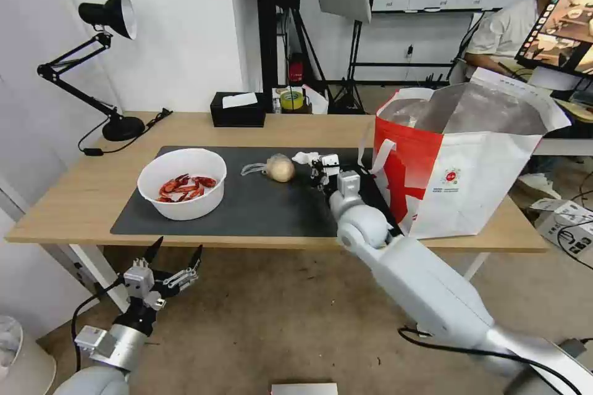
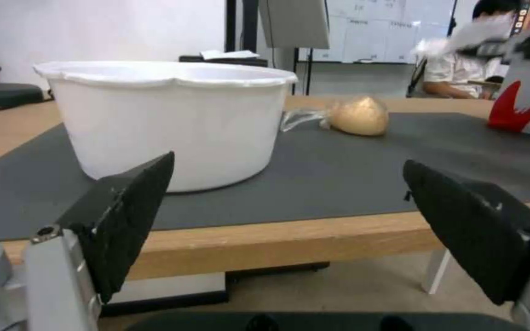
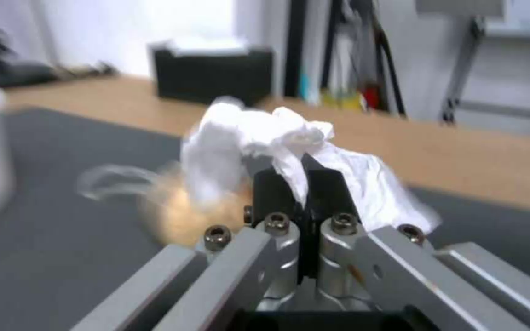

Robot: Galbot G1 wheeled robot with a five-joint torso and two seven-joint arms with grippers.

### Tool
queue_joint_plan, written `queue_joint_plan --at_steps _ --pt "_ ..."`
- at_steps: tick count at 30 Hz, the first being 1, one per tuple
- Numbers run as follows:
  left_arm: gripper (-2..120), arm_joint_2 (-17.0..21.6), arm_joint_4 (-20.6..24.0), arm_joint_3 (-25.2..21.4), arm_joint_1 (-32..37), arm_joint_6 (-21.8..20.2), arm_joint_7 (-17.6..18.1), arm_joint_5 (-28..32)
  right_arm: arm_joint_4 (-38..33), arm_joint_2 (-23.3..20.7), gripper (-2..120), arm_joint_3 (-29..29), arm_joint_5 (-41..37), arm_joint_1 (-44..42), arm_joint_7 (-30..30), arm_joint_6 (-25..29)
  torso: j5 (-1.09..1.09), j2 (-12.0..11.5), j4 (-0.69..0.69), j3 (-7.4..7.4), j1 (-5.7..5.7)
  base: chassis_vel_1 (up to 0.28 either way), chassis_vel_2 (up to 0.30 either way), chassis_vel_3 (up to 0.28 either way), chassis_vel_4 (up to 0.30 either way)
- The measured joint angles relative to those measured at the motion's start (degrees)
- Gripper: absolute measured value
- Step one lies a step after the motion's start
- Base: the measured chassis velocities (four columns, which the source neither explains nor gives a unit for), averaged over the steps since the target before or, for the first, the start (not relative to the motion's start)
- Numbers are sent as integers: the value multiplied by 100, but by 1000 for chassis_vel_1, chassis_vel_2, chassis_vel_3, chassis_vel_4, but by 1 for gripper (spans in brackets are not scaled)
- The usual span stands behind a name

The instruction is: Pick up the trash from the table and place it into the takeout bag.

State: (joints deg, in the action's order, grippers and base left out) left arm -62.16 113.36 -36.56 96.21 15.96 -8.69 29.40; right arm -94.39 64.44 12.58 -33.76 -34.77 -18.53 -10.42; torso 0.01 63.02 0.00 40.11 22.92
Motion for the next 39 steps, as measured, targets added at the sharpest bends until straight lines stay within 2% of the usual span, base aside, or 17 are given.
queue_joint_plan --at_steps 1,3,5,7,9,11,16,18,21,23,25,27,33,37,39 --pt "100 0 0 0 0 0 0 0 0 0 0 0 0 0 0 0 0 0 0 0 0 0 0 0 0" --pt "100 0 10 -1 3 0 8 2 -429 -188 0 -225 501 -331 287 363 -1 0 0 0 0 0 0 0 0" --pt "100 0 13 0 3 0 9 2 -539 -225 0 -295 574 -410 315 427 0 0 0 0 0 0 0 0 0" --pt "100 -6 24 -3 9 1 17 2 -974 -358 0 -660 681 -729 344 664 0 0 0 0 0 0 0 0 0" --pt "100 -6 25 -4 12 1 18 3 -1049 -384 0 -748 710 -790 345 742 -1 1 0 0 -1 0 0 0 0" --pt "100 35 34 -5 18 -1 21 6 -1301 -514 0 -1148 845 -959 387 1133 -1 1 0 0 -1 0 0 0 0" --pt "100 108 42 -7 2 -19 28 37 -1547 -680 0 -1501 818 -1020 352 1455 0 1 0 0 -1 0 0 0 0" --pt "100 119 53 6 -3 -36 34 42 -1692 -749 0 -1744 839 -1010 89 1519 -1 1 0 -1 -1 0 0 0 0" --pt "100 108 64 28 -1 -43 36 36 -1750 -768 0 -1916 879 -963 -268 1414 -1 1 0 -1 0 0 0 0 0" --pt "100 90 77 59 5 -68 39 20 -1752 -789 0 -2084 914 -898 -801 1177 0 1 0 0 0 0 0 0 0" --pt "100 89 80 61 5 -75 39 20 -1747 -795 0 -2106 903 -885 -893 1122 -1 1 0 0 -1 0 0 0 0" --pt "100 114 85 66 -5 -121 40 19 -1689 -833 0 -2155 760 -778 -1367 896 0 1 0 0 0 0 0 0 0" --pt "100 143 102 50 -18 -146 46 44 -1620 -856 0 -2152 396 -607 -1800 573 -1 1 0 0 -1 0 0 0 0" --pt "100 89 117 43 31 -147 48 45 -1602 -882 0 -2125 -51 -551 -2039 94 -1 1 1 0 0 0 0 0 0" --pt "100 79 123 41 38 -147 75 43 -1603 -888 10 -2112 -123 -552 -2044 8 -1 1 1 0 0 0 0 0 0"
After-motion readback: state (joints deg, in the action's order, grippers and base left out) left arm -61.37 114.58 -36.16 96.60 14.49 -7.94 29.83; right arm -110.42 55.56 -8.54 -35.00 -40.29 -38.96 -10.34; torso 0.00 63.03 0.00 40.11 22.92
